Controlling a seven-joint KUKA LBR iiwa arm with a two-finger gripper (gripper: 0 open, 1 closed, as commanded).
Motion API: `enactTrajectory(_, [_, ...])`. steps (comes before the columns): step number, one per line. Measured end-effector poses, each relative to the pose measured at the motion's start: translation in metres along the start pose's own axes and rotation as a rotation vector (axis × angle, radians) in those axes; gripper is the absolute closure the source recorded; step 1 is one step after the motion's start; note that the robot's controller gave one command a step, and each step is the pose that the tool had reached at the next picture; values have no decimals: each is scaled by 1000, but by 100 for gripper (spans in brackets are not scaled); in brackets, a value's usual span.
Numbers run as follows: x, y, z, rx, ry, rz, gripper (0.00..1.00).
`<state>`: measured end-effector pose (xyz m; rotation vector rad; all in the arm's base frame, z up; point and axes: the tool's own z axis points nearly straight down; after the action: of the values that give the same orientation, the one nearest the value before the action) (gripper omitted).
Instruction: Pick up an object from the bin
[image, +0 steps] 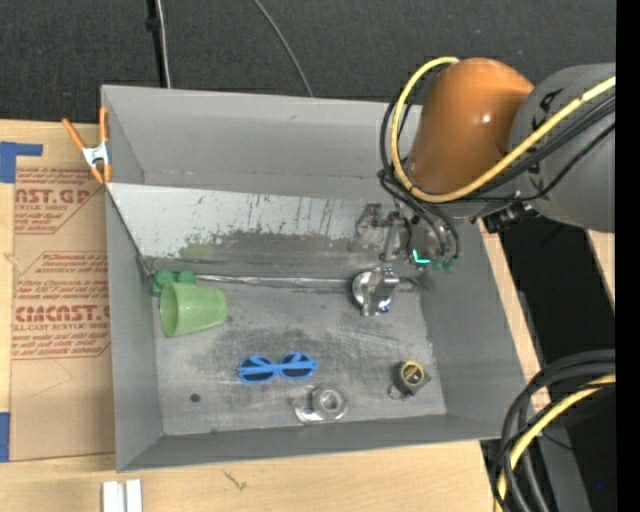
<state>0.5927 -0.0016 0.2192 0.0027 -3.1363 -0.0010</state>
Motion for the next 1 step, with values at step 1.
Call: enactTrajectory(1, [27,137,144,2,-14,-268,0])
